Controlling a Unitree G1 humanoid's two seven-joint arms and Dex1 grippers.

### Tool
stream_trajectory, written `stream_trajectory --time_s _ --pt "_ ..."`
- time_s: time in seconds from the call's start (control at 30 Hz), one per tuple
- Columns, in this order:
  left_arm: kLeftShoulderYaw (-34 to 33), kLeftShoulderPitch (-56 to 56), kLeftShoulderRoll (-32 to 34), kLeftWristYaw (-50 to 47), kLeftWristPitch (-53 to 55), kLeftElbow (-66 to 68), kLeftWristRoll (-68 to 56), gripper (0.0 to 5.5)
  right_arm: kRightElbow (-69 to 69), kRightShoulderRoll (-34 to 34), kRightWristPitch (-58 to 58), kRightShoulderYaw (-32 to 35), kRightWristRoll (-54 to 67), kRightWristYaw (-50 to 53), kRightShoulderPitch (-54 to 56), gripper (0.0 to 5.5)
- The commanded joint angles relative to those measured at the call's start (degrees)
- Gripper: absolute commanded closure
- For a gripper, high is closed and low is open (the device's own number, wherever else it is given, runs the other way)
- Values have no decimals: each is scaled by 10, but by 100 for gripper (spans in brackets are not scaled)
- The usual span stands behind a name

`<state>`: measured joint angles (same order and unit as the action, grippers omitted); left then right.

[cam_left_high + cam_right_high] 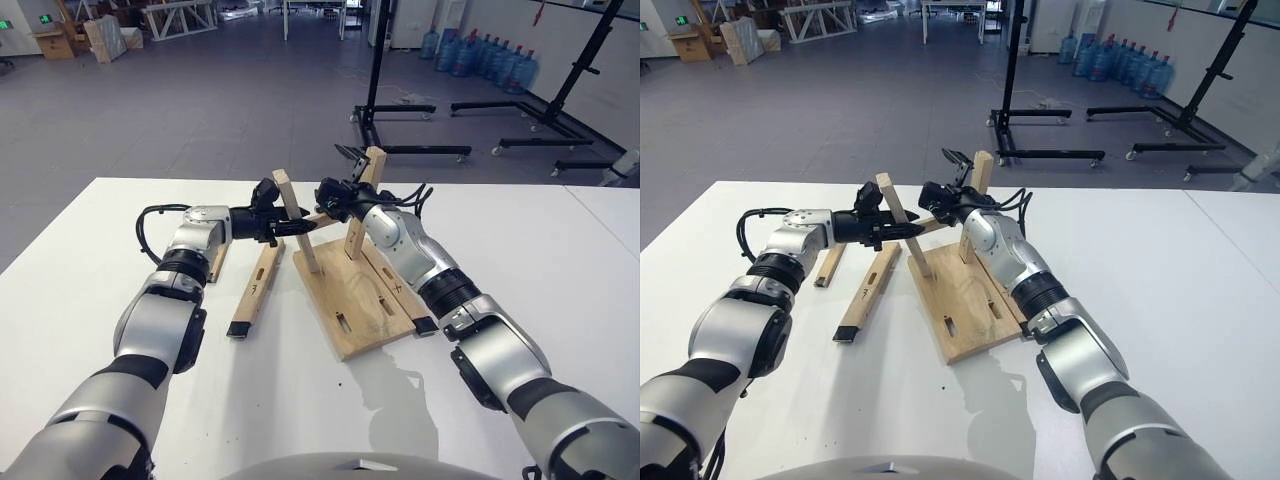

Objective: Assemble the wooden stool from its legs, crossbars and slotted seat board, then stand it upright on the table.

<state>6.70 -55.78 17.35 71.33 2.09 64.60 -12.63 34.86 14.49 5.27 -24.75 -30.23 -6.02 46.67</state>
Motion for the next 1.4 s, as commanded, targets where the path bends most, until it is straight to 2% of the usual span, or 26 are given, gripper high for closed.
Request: stream_trajectory --time_s 0.03,0.17,0.2,0.43,0.6,0.7,0.77,0.8,0.93,1.03,1.1,1.17,1.4 --pt "51 52 -9 -12 38 32 77 349 5 -12 -34 16 35 -56 -25 10" --pt "45 53 -11 -22 36 32 71 349 22 -1 -34 1 13 -51 -37 10" --pt "44 54 -12 -25 34 32 71 313 22 -1 -33 0 11 -49 -43 10" --pt "29 62 -10 -38 28 19 87 211 28 -8 -37 10 17 -41 -36 10" --pt "13 89 21 -44 28 -29 93 138 18 -11 -38 15 20 -37 -33 10" --pt "-28 141 55 -59 68 -150 59 88 -39 -16 -50 45 43 -38 -14 10" --pt "-90 206 66 -111 162 -322 0 58 -113 -18 -72 85 69 -42 24 10" --pt "-130 236 61 -163 217 -411 -28 37 -145 -21 -87 111 89 -42 50 10" --pt "-284 349 -15 -426 410 -729 -60 37 -242 -9 -180 235 199 -54 141 10" --pt "-303 403 -53 -537 495 -825 -10 37 -306 14 -301 352 323 -69 166 10" --pt "-278 422 -42 -565 528 -791 15 37 -311 37 -357 418 383 -67 168 10" --pt "-251 424 -23 -565 500 -719 31 37 -297 53 -381 449 406 -57 152 10" --pt "-236 384 -14 -559 292 -455 48 37 -284 37 -394 441 431 -38 101 10"
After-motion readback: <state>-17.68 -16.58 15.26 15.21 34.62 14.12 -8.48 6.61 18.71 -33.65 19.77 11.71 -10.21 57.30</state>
